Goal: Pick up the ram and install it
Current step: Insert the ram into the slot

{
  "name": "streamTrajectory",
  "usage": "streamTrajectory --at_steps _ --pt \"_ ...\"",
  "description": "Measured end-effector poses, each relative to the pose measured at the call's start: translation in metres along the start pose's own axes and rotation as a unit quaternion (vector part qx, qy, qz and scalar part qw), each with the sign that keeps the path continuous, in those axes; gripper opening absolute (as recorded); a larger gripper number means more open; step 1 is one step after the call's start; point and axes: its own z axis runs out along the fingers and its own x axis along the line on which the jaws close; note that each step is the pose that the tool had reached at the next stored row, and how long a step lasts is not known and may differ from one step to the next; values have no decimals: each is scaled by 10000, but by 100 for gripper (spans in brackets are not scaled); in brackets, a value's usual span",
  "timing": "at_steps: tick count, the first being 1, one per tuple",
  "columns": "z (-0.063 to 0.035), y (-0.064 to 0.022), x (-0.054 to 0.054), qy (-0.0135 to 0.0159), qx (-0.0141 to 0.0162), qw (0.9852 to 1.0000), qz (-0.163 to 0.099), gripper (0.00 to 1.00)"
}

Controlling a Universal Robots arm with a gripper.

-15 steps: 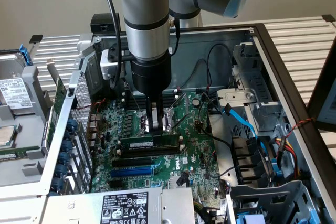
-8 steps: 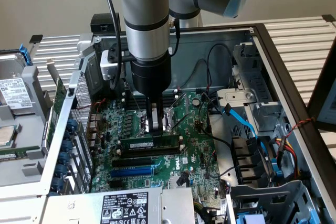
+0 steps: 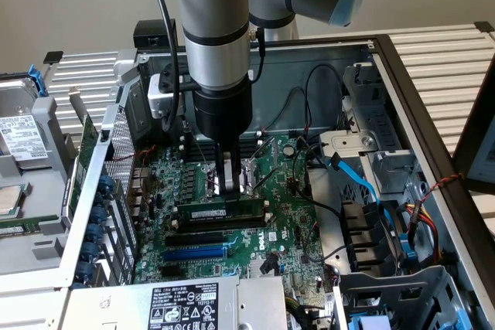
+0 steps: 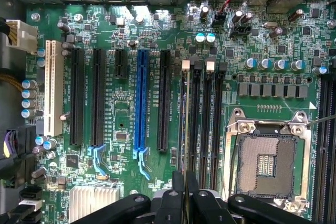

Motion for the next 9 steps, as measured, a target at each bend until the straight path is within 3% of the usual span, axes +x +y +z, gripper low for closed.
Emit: streamTrajectory --at_steps 9 --pt "2 0 22 1 0 10000 0 13"
